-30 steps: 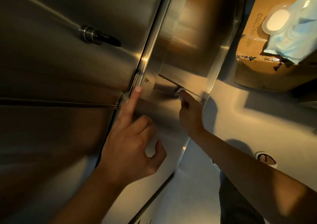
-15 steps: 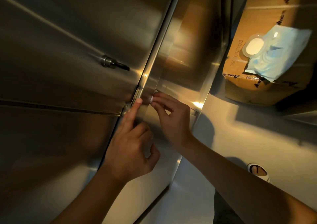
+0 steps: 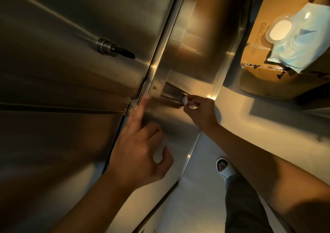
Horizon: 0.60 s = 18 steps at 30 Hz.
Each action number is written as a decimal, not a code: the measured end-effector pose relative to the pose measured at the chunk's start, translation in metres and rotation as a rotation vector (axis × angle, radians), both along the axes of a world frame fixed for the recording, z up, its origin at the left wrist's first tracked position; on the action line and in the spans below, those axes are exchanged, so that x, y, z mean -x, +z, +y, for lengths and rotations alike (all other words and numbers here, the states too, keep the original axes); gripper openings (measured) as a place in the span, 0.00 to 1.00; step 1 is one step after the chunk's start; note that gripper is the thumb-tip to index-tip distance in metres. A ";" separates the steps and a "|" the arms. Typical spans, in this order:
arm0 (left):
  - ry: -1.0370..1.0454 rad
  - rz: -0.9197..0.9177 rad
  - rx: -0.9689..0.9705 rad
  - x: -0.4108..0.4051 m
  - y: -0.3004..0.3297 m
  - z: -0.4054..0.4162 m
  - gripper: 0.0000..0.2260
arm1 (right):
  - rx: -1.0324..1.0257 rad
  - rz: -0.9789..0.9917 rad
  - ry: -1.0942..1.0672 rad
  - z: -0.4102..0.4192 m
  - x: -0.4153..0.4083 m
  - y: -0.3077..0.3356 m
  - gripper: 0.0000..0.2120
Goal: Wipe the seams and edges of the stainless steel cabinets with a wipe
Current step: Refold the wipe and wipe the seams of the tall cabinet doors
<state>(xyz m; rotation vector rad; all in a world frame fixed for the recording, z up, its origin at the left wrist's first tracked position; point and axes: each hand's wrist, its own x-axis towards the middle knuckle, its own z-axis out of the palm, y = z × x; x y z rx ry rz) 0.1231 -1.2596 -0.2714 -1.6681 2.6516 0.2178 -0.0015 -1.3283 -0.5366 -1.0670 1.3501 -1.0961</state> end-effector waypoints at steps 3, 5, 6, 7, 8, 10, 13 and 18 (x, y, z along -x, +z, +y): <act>-0.018 0.041 0.022 -0.003 -0.003 -0.001 0.07 | -0.082 0.080 0.069 -0.003 0.003 -0.037 0.10; -0.023 0.051 0.030 -0.005 -0.005 -0.001 0.07 | -0.138 0.180 0.133 -0.008 0.005 -0.057 0.08; -0.023 0.051 0.030 -0.005 -0.006 -0.001 0.07 | -0.117 0.237 0.124 -0.011 0.004 -0.068 0.06; -0.023 0.050 0.026 -0.005 -0.006 -0.001 0.07 | -0.092 0.295 0.121 -0.013 0.002 -0.079 0.05; -0.026 0.049 0.023 -0.006 -0.007 -0.001 0.07 | -0.095 0.351 0.138 -0.016 0.002 -0.089 0.04; -0.035 0.044 0.024 -0.007 -0.008 -0.001 0.07 | -0.156 0.430 0.189 -0.022 0.000 -0.111 0.06; -0.044 0.055 0.029 -0.008 -0.010 0.000 0.07 | -0.231 0.481 0.251 -0.028 -0.001 -0.139 0.08; -0.047 0.059 0.018 -0.008 -0.010 0.000 0.06 | -0.429 0.424 0.336 -0.030 -0.005 -0.153 0.08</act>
